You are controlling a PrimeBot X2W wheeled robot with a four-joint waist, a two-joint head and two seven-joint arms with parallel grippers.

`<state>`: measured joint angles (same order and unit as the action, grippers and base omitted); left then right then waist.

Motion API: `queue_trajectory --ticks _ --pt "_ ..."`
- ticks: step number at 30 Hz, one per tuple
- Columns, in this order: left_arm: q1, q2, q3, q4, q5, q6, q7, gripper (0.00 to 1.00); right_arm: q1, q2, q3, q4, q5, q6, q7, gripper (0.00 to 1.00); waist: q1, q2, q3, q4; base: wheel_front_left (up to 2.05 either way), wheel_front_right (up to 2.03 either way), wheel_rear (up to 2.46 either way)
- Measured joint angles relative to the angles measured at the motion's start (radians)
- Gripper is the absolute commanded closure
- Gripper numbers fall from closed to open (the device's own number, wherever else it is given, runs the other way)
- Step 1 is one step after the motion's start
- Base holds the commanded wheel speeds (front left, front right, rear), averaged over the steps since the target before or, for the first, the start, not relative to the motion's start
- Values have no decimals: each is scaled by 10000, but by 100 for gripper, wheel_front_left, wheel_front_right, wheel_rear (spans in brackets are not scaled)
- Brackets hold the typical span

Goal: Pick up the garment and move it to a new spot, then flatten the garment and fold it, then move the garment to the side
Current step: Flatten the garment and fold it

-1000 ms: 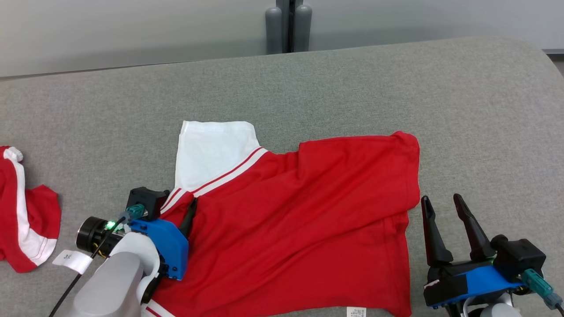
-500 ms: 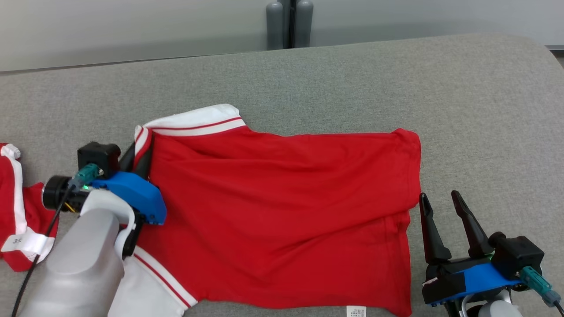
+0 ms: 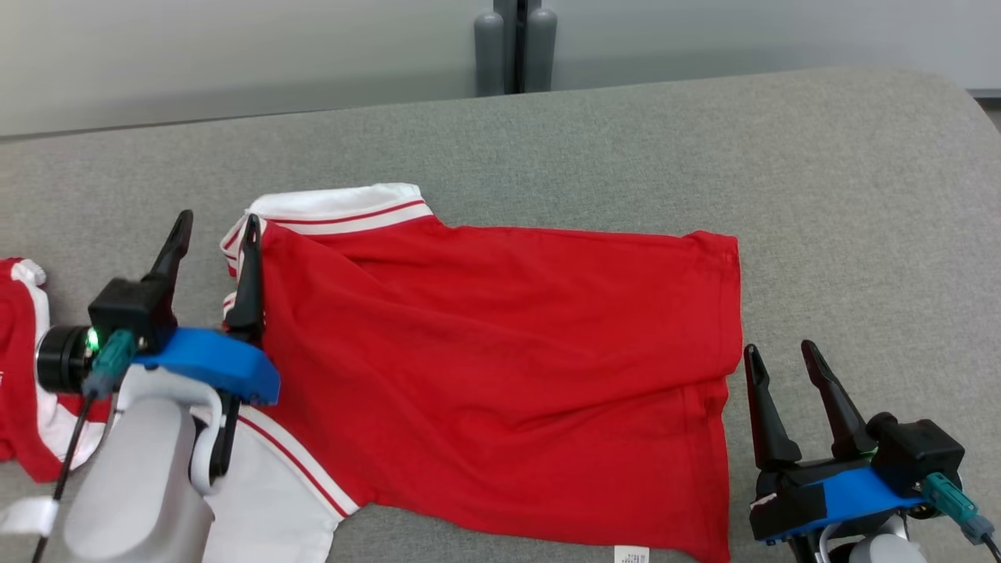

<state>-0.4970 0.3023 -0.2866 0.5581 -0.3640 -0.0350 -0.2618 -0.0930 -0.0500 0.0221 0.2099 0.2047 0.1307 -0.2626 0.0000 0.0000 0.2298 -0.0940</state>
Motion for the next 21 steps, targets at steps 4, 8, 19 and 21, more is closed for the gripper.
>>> queue_trajectory --ticks 4,8,19,21 --pt "1302 -322 1053 -1438 750 -19 2 0 58 0 -33 8 0 0 0 0 0 0 -242 153 0 0 0" --pt "2464 -756 1856 -2604 1402 -190 0 0 235 -2 -86 -4 0 0 -2 0 0 0 -494 403 0 0 0" --pt "4219 -1676 2826 -3950 2382 -696 0 0 580 0 -90 -86 35 0 0 0 -1 0 -1078 1406 0 0 0" --pt "4446 -1741 2846 -4034 2533 -750 0 0 646 0 -50 -109 65 0 0 0 -1 0 -1224 1522 0 0 0"
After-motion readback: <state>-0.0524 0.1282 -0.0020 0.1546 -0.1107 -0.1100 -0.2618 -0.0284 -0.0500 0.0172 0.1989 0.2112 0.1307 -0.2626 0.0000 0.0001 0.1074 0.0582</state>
